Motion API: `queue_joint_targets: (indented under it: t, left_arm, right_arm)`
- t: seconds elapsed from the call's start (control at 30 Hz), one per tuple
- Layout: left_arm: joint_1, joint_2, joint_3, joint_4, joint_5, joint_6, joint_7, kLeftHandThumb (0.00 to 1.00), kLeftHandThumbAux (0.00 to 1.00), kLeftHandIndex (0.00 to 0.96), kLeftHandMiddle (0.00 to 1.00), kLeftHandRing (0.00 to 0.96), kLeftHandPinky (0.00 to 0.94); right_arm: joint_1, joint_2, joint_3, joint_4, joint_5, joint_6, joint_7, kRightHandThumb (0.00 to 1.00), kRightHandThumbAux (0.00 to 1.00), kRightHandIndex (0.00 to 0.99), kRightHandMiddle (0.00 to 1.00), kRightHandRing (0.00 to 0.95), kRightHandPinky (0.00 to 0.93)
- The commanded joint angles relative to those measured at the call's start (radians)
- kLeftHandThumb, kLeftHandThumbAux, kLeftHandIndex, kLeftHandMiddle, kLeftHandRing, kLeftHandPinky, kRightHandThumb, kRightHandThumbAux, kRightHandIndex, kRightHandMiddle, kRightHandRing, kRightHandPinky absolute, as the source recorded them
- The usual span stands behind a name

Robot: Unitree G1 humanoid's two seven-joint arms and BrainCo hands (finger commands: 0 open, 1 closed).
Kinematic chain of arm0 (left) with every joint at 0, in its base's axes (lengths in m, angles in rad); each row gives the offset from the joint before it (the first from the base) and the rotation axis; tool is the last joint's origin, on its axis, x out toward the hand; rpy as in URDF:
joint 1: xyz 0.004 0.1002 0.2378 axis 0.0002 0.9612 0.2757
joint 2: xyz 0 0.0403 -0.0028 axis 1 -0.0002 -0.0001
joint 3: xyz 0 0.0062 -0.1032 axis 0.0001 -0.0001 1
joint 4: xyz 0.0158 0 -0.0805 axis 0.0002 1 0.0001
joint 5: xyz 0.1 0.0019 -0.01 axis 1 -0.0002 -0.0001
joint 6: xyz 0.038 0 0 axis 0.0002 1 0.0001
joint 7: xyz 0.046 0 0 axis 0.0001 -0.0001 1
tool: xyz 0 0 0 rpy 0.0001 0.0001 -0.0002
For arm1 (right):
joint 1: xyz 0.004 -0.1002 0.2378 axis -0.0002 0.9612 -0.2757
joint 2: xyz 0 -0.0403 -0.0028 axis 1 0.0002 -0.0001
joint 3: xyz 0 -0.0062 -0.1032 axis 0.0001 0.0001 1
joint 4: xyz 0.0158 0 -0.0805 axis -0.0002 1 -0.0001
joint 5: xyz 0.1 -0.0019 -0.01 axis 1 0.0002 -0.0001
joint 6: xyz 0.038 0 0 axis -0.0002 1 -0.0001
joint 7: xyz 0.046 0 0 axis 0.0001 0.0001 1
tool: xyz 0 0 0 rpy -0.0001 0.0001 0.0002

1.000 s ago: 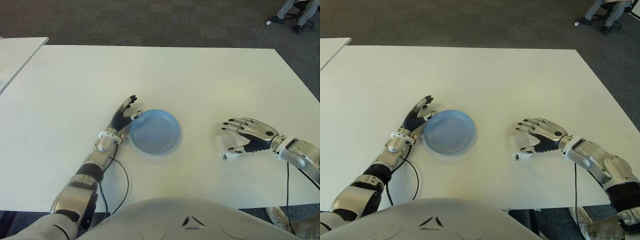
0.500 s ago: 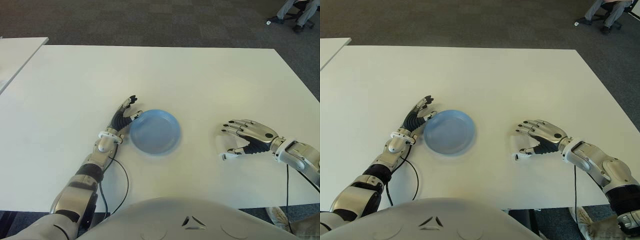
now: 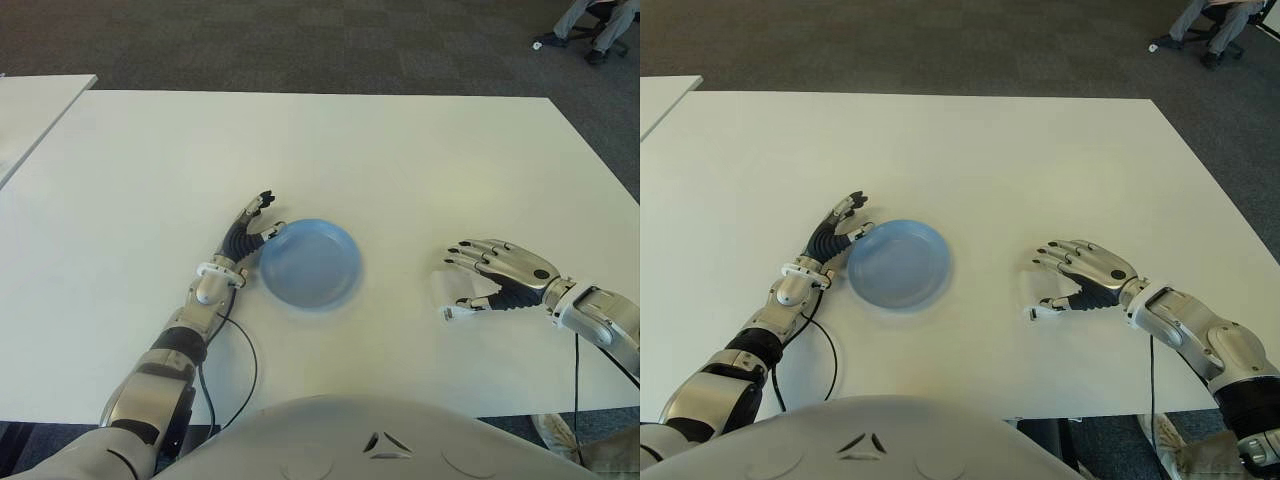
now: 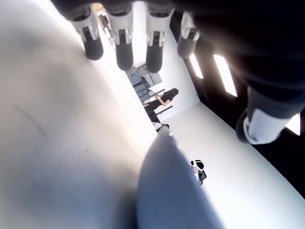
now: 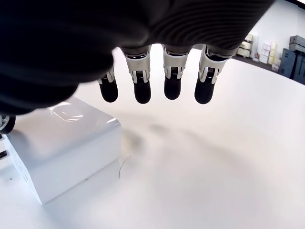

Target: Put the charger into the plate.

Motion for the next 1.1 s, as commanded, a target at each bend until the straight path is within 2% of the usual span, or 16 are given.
queue_joint_targets:
  t: [0.03,0.6,1.1]
  left_arm:
    - [0.074,-0.008,-0.018,0.068,0.024,0.052,-0.009,0.0,0.527,0.064,0.145,0.127,0.057]
    - [0.076,0.002,-0.021,0.07,0.025,0.051,-0.017,0.0,0.503,0.054,0.145,0.131,0.063]
    - [0.076,-0.001,-0.019,0.073,0.019,0.054,-0.021,0.0,0.508,0.057,0.143,0.124,0.042]
  right_arm:
    - [0.016,0.013,-0.001,-0.001,-0.01,0.002,-0.01,0.157,0.153,0.0,0.0,0.0,0.0]
    - [0.005,0.039,0.027,0.05,-0.042,-0.007,-0.056,0.141,0.15,0.0,0.0,0.0,0.0]
    - [-0.018,0.04,0.045,0.083,-0.059,-0.008,-0.08,0.137,0.156,0.0,0.0,0.0,0.0]
